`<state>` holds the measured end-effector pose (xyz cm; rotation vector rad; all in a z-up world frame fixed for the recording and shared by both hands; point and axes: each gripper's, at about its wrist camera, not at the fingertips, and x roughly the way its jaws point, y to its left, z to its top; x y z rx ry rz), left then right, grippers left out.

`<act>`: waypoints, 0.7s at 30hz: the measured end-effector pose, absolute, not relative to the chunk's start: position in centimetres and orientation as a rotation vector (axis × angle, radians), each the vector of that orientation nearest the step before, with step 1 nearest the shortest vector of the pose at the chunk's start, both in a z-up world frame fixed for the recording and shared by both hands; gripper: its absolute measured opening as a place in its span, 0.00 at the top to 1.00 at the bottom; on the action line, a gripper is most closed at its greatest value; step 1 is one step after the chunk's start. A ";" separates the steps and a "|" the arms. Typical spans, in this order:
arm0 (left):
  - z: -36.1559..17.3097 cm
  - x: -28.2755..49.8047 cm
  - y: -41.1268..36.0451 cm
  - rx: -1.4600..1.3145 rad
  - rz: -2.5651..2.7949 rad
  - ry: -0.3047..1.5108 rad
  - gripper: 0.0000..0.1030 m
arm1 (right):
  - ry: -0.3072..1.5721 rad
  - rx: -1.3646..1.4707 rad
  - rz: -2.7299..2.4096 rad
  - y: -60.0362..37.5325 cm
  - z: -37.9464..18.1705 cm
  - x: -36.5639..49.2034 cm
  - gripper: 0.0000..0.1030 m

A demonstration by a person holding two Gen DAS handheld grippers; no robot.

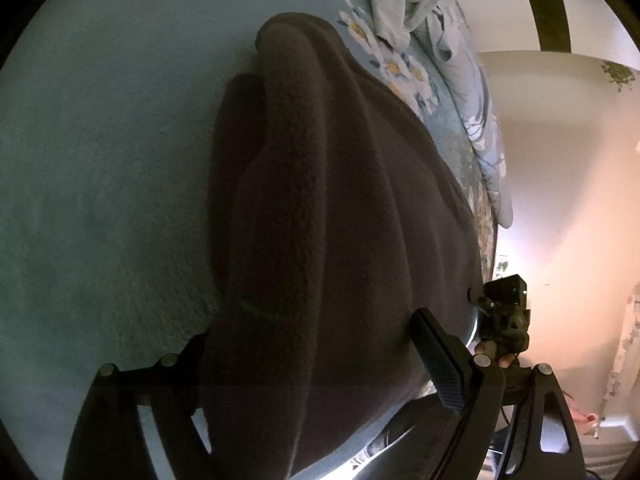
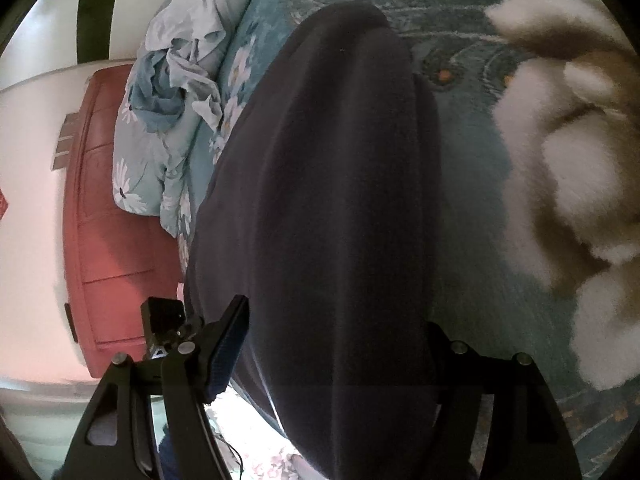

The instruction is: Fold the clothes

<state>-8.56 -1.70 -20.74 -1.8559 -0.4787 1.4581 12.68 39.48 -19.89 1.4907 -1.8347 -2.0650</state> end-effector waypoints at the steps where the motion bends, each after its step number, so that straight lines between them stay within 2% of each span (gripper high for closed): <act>1: -20.8 -8.6 -1.5 -1.858 1.461 -0.474 0.15 | -1.838 1.491 -2.068 39.5 -19.9 12.6 0.27; 12: -20.6 -8.3 -1.4 -1.862 1.517 -0.444 0.16 | -1.881 1.497 -2.111 39.1 -19.4 12.8 0.29; 18: -20.2 -8.0 -2.0 -1.847 1.561 -0.465 0.23 | -1.910 1.525 -2.124 39.1 -19.2 12.9 0.41; 21: -20.0 -7.8 -2.3 -1.837 1.571 -0.489 0.31 | -1.913 1.539 -2.134 39.0 -19.1 12.9 0.46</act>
